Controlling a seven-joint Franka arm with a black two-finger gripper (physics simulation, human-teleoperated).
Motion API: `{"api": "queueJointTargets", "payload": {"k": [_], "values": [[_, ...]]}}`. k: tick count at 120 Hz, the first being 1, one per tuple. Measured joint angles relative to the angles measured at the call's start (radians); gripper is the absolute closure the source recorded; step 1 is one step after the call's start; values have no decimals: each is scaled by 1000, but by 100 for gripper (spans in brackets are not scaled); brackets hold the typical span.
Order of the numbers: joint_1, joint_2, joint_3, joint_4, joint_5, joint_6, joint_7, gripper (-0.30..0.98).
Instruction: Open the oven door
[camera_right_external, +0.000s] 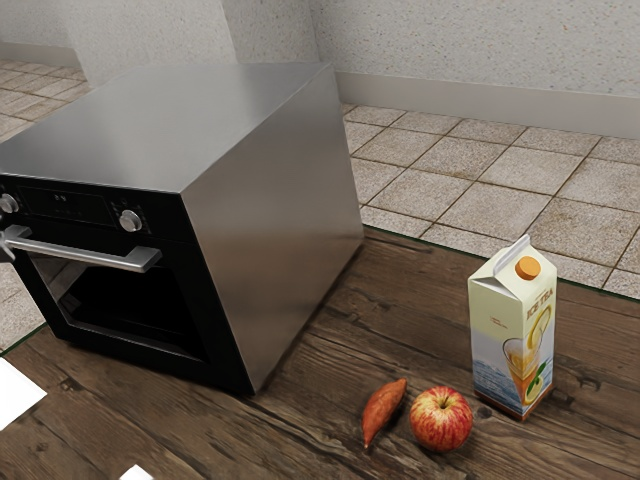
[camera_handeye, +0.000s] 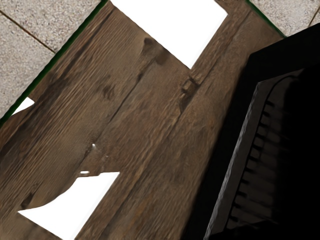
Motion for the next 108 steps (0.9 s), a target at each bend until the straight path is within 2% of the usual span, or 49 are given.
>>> {"api": "queueJointTargets", "payload": {"k": [57,108], "values": [[19,34,1,-5,35,91,64,0],[56,62,0,-9,36,134,152,0]]}}
